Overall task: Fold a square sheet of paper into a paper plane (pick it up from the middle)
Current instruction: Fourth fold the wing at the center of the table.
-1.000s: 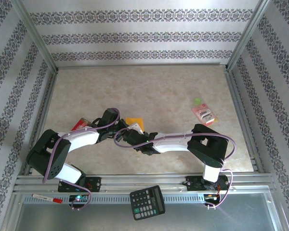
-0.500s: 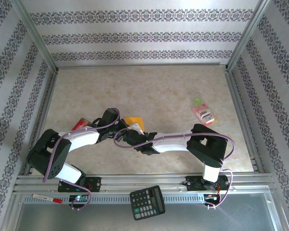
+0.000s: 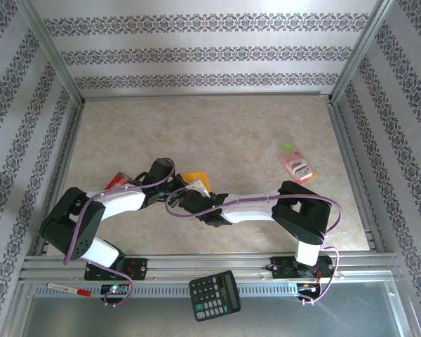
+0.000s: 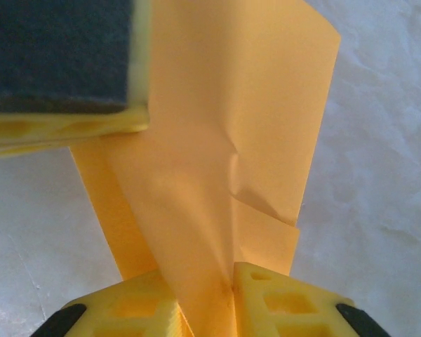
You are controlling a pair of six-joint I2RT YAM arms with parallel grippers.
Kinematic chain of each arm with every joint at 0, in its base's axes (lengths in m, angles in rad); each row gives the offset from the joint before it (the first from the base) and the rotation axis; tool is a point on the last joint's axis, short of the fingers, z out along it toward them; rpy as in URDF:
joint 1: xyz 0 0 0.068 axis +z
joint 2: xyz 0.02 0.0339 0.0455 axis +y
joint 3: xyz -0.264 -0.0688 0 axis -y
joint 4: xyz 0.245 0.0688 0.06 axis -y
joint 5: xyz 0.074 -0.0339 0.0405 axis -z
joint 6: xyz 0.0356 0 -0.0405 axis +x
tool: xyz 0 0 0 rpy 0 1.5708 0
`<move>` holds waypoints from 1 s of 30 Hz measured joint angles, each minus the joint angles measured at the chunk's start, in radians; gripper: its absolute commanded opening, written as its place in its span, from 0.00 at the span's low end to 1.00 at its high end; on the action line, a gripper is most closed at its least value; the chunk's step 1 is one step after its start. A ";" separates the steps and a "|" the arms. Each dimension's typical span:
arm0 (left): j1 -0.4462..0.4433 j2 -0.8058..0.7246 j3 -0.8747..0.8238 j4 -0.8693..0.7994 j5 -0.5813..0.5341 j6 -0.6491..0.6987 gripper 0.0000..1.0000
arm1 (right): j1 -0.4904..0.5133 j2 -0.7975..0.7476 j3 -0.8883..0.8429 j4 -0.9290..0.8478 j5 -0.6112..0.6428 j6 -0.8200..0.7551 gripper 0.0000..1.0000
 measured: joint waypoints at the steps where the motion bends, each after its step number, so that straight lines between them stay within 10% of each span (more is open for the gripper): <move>1: 0.000 0.000 0.000 0.000 0.000 0.000 0.00 | 0.000 0.000 0.000 -0.001 0.002 0.000 0.20; 15: 0.000 0.002 0.000 0.009 0.004 0.000 0.00 | 0.000 0.000 0.001 -0.005 0.021 0.000 0.03; 30: 0.012 -0.159 0.000 -0.057 -0.030 0.077 0.35 | -0.035 -0.097 -0.227 0.282 -0.090 -0.006 0.01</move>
